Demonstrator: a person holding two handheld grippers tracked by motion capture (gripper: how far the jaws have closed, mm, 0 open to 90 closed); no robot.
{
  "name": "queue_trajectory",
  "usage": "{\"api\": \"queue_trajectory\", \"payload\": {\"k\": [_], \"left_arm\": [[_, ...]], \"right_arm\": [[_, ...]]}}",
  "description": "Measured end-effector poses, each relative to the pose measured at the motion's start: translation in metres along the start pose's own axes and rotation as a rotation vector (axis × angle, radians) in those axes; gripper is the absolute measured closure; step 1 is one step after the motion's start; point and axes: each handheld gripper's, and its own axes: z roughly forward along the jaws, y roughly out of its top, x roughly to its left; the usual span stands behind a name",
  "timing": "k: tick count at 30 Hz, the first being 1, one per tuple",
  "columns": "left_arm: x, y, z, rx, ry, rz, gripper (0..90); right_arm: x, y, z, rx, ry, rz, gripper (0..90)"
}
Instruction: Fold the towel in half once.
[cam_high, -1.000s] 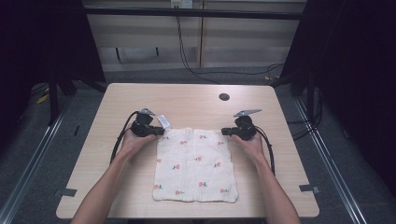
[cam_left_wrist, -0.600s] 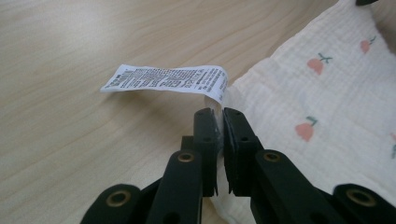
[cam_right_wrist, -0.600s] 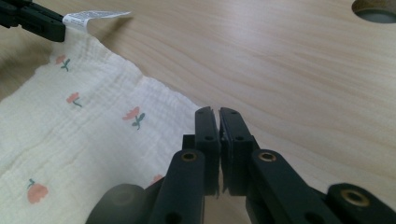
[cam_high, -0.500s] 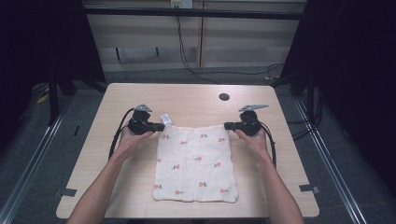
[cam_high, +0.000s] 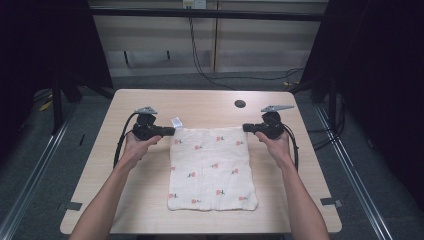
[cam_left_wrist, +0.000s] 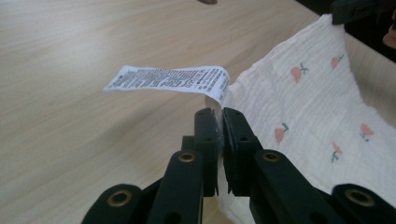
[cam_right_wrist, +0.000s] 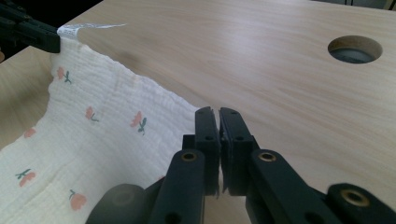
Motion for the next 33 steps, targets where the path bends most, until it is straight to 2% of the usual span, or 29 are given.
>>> {"api": "queue_trajectory", "payload": {"k": [2,7,9,11,14,18,19,23,24,30,33], "left_arm": [[-0.003,0.004,-0.001,-0.002,0.006,0.017,85.4],[-0.009,0.014,-0.006,-0.020,0.008,0.040,85.4],[-0.009,0.013,-0.008,-0.028,-0.009,0.030,85.4],[-0.010,0.008,-0.009,-0.040,-0.037,0.010,85.4],[-0.013,-0.003,-0.007,-0.010,-0.027,0.024,85.4],[-0.015,-0.011,-0.011,-0.012,-0.018,0.012,85.8],[-0.016,-0.011,-0.014,-0.008,-0.020,0.016,85.8],[-0.027,-0.017,-0.027,-0.052,-0.008,0.033,85.8],[-0.030,-0.020,-0.029,-0.052,-0.013,0.033,85.8],[-0.038,-0.028,-0.033,-0.045,-0.023,0.049,85.9],[-0.045,-0.029,-0.037,-0.037,-0.038,0.077,85.8]], "right_arm": [[-0.002,0.001,-0.001,-0.006,-0.002,0.016,87.1],[-0.004,0.007,-0.007,-0.034,0.000,0.020,87.2],[-0.004,0.009,-0.010,-0.045,0.000,0.022,87.2],[-0.004,0.006,-0.013,-0.062,0.019,0.041,87.3],[0.000,-0.002,-0.015,-0.045,0.032,0.020,87.4],[0.002,-0.007,-0.022,-0.047,0.039,0.017,87.4],[0.003,-0.007,-0.024,-0.050,0.039,0.009,87.5],[0.010,-0.006,-0.032,-0.039,0.057,-0.011,87.4],[0.013,-0.007,-0.035,-0.043,0.059,-0.002,87.5],[0.022,-0.013,-0.044,-0.044,0.074,-0.030,87.5],[0.028,-0.014,-0.053,-0.047,0.076,-0.044,87.4]]}}
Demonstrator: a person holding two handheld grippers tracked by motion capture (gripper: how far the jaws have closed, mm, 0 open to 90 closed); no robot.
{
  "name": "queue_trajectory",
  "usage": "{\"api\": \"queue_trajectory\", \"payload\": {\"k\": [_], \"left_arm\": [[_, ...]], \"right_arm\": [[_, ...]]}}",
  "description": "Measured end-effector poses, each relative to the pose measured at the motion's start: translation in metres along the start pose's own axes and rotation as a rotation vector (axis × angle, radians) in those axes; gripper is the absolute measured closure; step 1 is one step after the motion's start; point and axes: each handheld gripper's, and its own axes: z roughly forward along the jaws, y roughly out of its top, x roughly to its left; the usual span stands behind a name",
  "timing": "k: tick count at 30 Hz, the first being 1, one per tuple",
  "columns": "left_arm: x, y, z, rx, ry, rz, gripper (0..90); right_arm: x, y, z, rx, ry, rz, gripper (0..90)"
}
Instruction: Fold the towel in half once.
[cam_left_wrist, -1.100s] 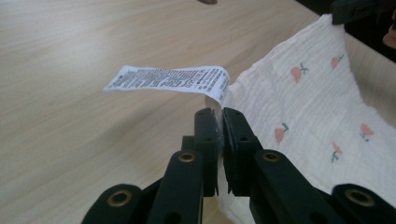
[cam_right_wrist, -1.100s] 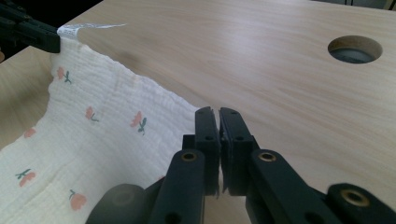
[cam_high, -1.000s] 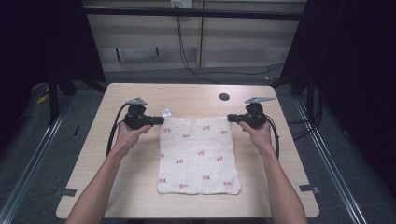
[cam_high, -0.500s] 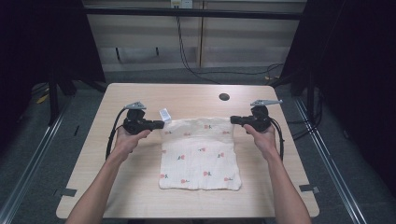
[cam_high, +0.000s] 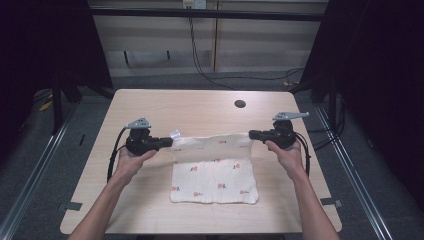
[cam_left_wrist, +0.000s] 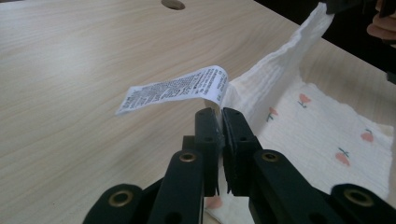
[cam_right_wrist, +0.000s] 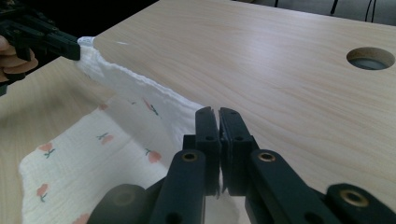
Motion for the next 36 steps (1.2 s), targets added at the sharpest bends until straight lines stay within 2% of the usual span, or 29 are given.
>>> {"api": "queue_trajectory", "payload": {"k": [3,8,12,17,19,23,28,30,33,36], "left_arm": [[-0.006,-0.001,-0.003,0.010,-0.004,0.018,85.8],[-0.009,-0.002,-0.008,0.005,0.000,0.021,85.9],[-0.014,-0.001,-0.013,0.005,0.002,0.037,85.9],[-0.019,-0.003,-0.019,-0.008,0.008,0.056,85.9],[-0.022,-0.003,-0.022,-0.004,0.011,0.064,85.9],[-0.026,-0.005,-0.027,-0.018,-0.006,0.063,85.9],[-0.032,-0.015,-0.028,0.002,-0.036,0.062,86.0],[-0.035,-0.017,-0.031,-0.002,-0.028,0.074,86.0],[-0.043,-0.017,-0.039,-0.002,-0.039,0.098,86.0],[-0.047,-0.025,-0.039,0.012,-0.045,0.090,85.9]], "right_arm": [[0.005,-0.001,-0.006,0.012,-0.006,-0.014,87.4],[0.015,-0.004,-0.012,0.042,-0.008,-0.043,87.4],[0.022,-0.004,-0.017,0.048,-0.003,-0.069,87.4],[0.031,-0.004,-0.024,0.031,0.014,-0.078,87.5],[0.036,-0.003,-0.025,0.047,0.015,-0.099,87.4],[0.041,-0.001,-0.030,0.032,0.019,-0.111,87.4],[0.047,-0.012,-0.032,0.040,0.030,-0.116,87.5],[0.050,-0.017,-0.035,0.037,0.036,-0.124,87.4],[0.056,-0.019,-0.040,0.032,0.035,-0.134,87.4],[0.059,-0.024,-0.043,0.037,0.037,-0.140,87.4]]}}
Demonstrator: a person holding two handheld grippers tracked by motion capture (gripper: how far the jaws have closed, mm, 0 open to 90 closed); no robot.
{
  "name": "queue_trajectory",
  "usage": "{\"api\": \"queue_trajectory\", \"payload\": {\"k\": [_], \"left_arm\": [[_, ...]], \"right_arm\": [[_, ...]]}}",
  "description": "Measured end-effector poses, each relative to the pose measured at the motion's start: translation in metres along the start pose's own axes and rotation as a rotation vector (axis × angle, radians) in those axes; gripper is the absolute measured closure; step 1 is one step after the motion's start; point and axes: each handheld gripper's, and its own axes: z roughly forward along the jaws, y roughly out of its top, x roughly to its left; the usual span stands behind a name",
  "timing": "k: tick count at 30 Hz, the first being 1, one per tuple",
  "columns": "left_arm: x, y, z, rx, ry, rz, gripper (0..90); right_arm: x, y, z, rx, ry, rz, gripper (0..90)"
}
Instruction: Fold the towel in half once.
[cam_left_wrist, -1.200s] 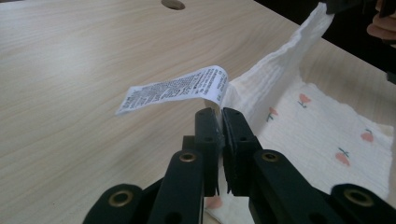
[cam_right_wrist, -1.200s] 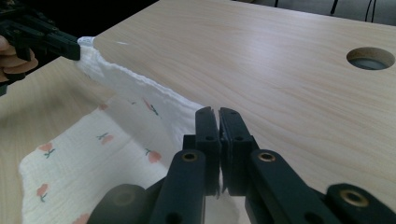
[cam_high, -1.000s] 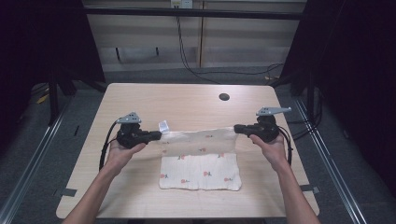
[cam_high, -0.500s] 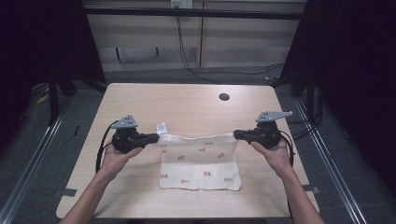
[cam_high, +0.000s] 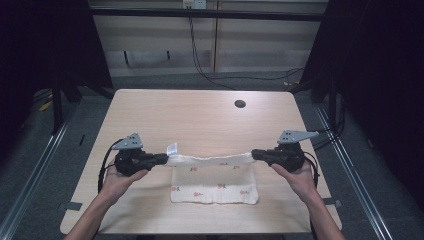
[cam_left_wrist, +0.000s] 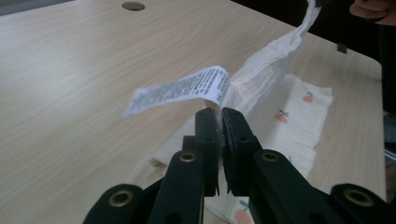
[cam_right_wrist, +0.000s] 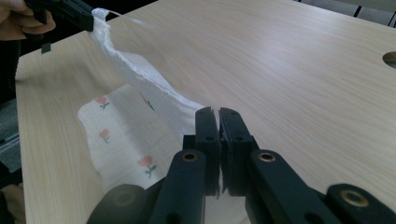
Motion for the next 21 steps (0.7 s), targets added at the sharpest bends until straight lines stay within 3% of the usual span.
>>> {"api": "queue_trajectory", "payload": {"k": [3,6,9,11,13,16,21], "left_arm": [[-0.004,-0.015,0.012,0.057,-0.001,0.007,85.9],[-0.007,-0.020,0.017,0.090,-0.013,0.008,85.9],[-0.011,-0.018,0.012,0.079,-0.020,0.020,85.9],[-0.018,-0.017,0.006,0.045,-0.037,0.019,85.9],[-0.024,-0.020,0.007,0.046,-0.026,0.031,85.8],[-0.030,-0.030,0.017,0.100,-0.031,0.060,85.8],[-0.031,-0.044,0.028,0.189,-0.051,0.066,85.5]], "right_arm": [[0.000,-0.010,0.001,0.007,0.015,0.014,87.4],[0.001,-0.023,0.005,0.033,0.028,0.023,87.4],[0.004,-0.032,0.005,0.055,0.032,0.021,87.4],[0.007,-0.032,0.002,0.081,0.016,-0.009,87.4],[0.011,-0.032,-0.001,0.084,0.018,-0.018,87.3],[0.013,-0.042,0.000,0.104,0.010,-0.019,87.3],[0.018,-0.066,0.006,0.152,0.023,-0.001,87.2]]}}
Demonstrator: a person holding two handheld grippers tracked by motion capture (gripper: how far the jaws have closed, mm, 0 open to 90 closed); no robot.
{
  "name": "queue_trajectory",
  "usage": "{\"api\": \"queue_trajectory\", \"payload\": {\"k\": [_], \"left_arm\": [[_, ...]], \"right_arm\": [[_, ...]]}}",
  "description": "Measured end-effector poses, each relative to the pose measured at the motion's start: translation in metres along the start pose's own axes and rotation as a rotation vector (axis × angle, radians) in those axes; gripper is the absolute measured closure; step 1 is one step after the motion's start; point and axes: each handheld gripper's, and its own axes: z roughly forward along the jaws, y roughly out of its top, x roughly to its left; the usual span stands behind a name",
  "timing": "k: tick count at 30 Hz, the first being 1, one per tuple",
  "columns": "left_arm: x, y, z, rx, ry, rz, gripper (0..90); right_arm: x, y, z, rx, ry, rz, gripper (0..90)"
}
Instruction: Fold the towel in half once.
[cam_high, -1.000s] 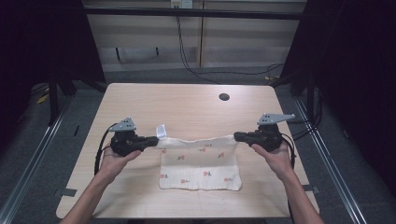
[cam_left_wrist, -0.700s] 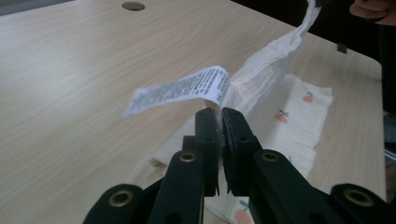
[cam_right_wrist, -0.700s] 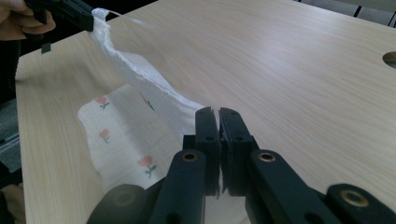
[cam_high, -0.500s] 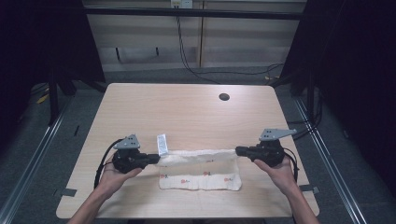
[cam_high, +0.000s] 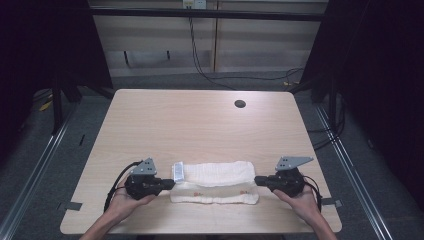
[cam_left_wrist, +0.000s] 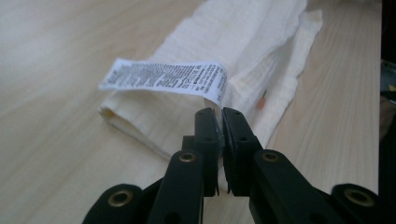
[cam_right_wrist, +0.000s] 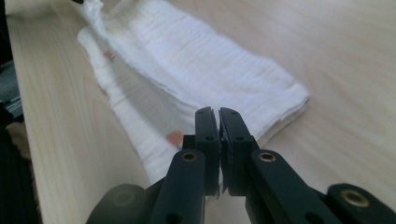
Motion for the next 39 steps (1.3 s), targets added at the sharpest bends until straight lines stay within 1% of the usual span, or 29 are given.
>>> {"api": "queue_trajectory", "payload": {"k": [2,3,4,5,6,7,9,10,11,13,14,15,16,18,19,22,23,25,27,28,30,31,32,33,34,35,36,38,39], "left_arm": [[-0.003,-0.003,0.003,0.012,-0.017,0.006,85.4],[-0.005,-0.004,0.003,0.024,-0.016,0.006,85.4],[-0.006,-0.005,0.003,0.017,-0.027,0.012,85.3],[-0.007,-0.006,0.003,0.023,-0.027,0.010,85.2],[-0.008,-0.008,0.004,0.020,-0.032,-0.005,85.0],[-0.009,-0.010,0.005,0.031,-0.034,-0.007,84.6],[-0.012,-0.013,0.006,0.055,-0.050,0.009,83.2],[-0.014,-0.014,0.005,0.052,-0.059,0.012,82.1],[-0.015,-0.014,0.004,0.058,-0.054,0.011,81.3],[-0.015,-0.016,0.002,0.039,-0.073,0.003,78.7],[-0.014,-0.016,0.000,0.045,-0.068,-0.002,77.2],[-0.014,-0.018,-0.002,0.037,-0.084,-0.001,75.2],[-0.014,-0.019,-0.004,0.037,-0.081,-0.004,72.7],[-0.013,-0.021,-0.007,0.026,-0.081,-0.012,69.8],[-0.012,-0.022,-0.008,0.024,-0.070,-0.025,69.2],[-0.006,-0.021,-0.008,0.016,-0.041,-0.046,69.5],[-0.004,-0.018,-0.007,0.008,-0.042,-0.053,70.0],[-0.001,-0.013,-0.005,0.003,-0.029,-0.049,71.2],[0.004,-0.010,-0.004,0.003,-0.019,-0.051,72.3],[0.007,-0.008,-0.003,-0.002,-0.017,-0.056,72.3],[0.012,-0.006,-0.003,-0.017,-0.029,-0.064,72.2],[0.015,-0.005,-0.003,-0.030,-0.028,-0.077,71.7],[0.017,-0.004,-0.003,-0.039,-0.023,-0.084,71.0],[0.018,-0.003,-0.003,-0.034,-0.007,-0.082,71.1],[0.018,-0.002,-0.003,-0.042,0.005,-0.087,70.9],[0.019,-0.001,-0.001,-0.044,0.002,-0.095,70.0],[0.019,0.000,0.001,-0.038,-0.001,-0.089,69.9],[0.020,0.003,0.009,-0.013,-0.002,-0.074,70.2],[0.020,0.004,0.013,0.000,-0.006,-0.066,70.2]], "right_arm": [[0.002,-0.004,0.000,0.008,0.007,0.004,87.1],[0.003,-0.006,-0.001,0.012,0.014,0.004,87.0],[0.004,-0.007,-0.001,0.021,0.019,0.002,86.8],[0.005,-0.008,0.000,0.035,0.021,-0.008,86.7],[0.006,-0.009,0.000,0.040,0.023,-0.011,86.5],[0.007,-0.010,0.001,0.039,0.029,-0.006,86.4],[0.009,-0.013,0.003,0.054,0.023,-0.014,85.9],[0.009,-0.015,0.004,0.058,0.027,-0.014,85.3],[0.009,-0.017,0.004,0.061,0.033,-0.012,84.2],[0.010,-0.020,0.004,0.073,0.029,-0.001,82.1],[0.010,-0.021,0.004,0.072,0.026,0.000,80.8],[0.010,-0.021,0.003,0.069,0.029,0.010,77.9],[0.010,-0.021,0.002,0.068,0.030,0.018,74.9],[0.010,-0.020,-0.001,0.055,0.038,0.018,72.7],[0.011,-0.018,-0.002,0.063,0.043,0.014,71.2],[0.008,-0.013,-0.002,0.064,0.026,0.011,68.2],[0.007,-0.012,0.000,0.063,0.003,0.014,66.5],[0.004,-0.009,0.004,0.061,-0.011,0.019,65.5],[0.000,-0.006,0.009,0.068,-0.039,0.018,63.4],[-0.003,-0.004,0.011,0.065,-0.039,0.023,62.9],[-0.008,0.000,0.015,0.056,-0.069,0.035,60.3],[-0.012,0.003,0.018,0.056,-0.082,0.037,60.2],[-0.015,0.005,0.021,0.053,-0.094,0.042,59.3],[-0.019,0.007,0.024,0.047,-0.106,0.052,58.2],[-0.023,0.009,0.027,0.053,-0.111,0.062,58.0],[-0.026,0.011,0.031,0.059,-0.120,0.061,57.3],[-0.028,0.013,0.034,0.059,-0.146,0.060,56.5],[-0.033,0.015,0.042,0.069,-0.139,0.084,56.1],[-0.035,0.015,0.045,0.068,-0.146,0.087,56.1]]}}
